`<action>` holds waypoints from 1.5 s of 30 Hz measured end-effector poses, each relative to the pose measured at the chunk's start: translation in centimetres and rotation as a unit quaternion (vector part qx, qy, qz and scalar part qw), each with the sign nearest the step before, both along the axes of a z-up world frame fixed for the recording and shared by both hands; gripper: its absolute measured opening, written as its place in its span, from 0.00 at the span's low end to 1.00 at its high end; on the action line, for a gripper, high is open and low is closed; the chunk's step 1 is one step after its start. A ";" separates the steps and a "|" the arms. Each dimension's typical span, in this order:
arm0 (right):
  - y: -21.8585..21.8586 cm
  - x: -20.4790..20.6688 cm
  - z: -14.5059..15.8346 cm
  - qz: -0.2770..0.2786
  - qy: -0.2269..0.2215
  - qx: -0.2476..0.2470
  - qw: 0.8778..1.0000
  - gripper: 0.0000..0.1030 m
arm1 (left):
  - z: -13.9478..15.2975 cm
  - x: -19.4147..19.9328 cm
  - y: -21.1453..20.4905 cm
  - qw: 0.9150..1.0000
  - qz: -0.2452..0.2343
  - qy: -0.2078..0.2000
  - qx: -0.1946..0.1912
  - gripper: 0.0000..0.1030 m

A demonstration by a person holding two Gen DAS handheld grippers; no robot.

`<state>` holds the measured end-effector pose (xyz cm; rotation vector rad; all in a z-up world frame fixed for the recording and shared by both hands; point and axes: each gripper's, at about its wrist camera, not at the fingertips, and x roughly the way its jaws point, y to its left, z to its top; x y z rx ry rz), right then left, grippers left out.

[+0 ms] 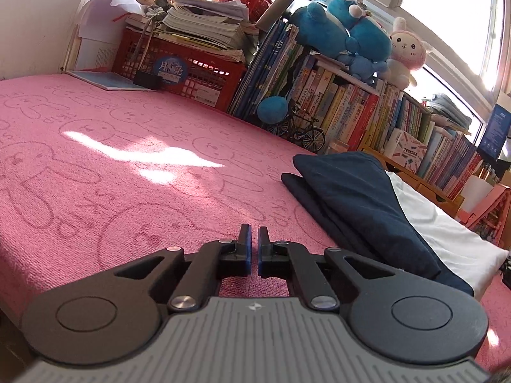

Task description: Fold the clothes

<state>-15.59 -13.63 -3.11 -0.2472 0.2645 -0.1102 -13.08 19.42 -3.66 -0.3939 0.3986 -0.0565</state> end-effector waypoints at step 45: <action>1.1 -4.4 -0.3 0.273 0.152 0.112 0.943 0.17 | 5.5 -2.5 -10.6 0.977 -0.202 -0.049 0.045 0.61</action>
